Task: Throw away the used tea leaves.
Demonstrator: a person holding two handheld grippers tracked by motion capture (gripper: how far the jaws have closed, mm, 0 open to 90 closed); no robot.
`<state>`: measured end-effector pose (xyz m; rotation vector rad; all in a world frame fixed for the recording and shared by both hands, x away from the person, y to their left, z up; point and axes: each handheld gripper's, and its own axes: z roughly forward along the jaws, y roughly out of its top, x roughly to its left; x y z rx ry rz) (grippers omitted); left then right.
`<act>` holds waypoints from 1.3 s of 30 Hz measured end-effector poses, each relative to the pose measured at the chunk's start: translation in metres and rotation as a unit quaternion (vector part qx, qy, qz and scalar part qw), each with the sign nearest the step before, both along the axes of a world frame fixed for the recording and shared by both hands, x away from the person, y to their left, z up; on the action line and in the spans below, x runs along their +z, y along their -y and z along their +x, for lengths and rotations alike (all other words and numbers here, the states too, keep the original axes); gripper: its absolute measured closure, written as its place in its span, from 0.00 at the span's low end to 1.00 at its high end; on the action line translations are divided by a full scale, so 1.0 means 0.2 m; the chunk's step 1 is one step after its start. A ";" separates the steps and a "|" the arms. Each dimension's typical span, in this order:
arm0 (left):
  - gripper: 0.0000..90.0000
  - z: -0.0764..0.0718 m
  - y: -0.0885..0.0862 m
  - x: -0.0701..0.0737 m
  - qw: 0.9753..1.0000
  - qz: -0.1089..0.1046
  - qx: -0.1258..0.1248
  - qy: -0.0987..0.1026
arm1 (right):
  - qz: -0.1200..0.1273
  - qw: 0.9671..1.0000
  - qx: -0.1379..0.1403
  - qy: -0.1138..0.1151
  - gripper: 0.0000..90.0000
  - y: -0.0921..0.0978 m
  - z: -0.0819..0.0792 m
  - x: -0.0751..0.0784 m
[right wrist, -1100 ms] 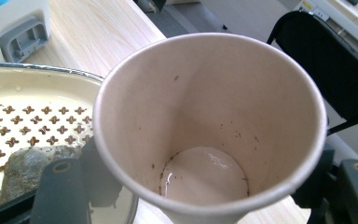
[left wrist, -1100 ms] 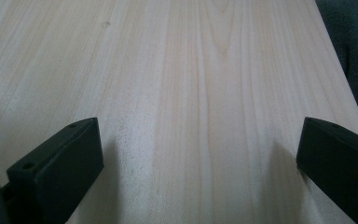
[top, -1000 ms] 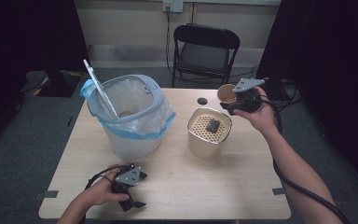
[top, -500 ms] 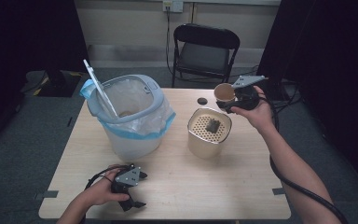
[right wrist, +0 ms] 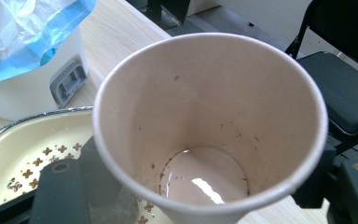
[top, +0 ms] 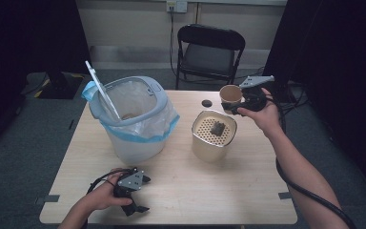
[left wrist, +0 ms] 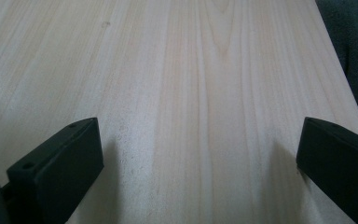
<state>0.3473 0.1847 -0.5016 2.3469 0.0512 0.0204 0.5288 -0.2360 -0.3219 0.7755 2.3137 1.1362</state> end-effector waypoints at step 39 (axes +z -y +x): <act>0.00 0.00 0.00 0.00 1.000 -0.001 -0.001 -0.001 | 0.041 0.997 0.035 -0.047 0.30 -0.18 0.07 0.12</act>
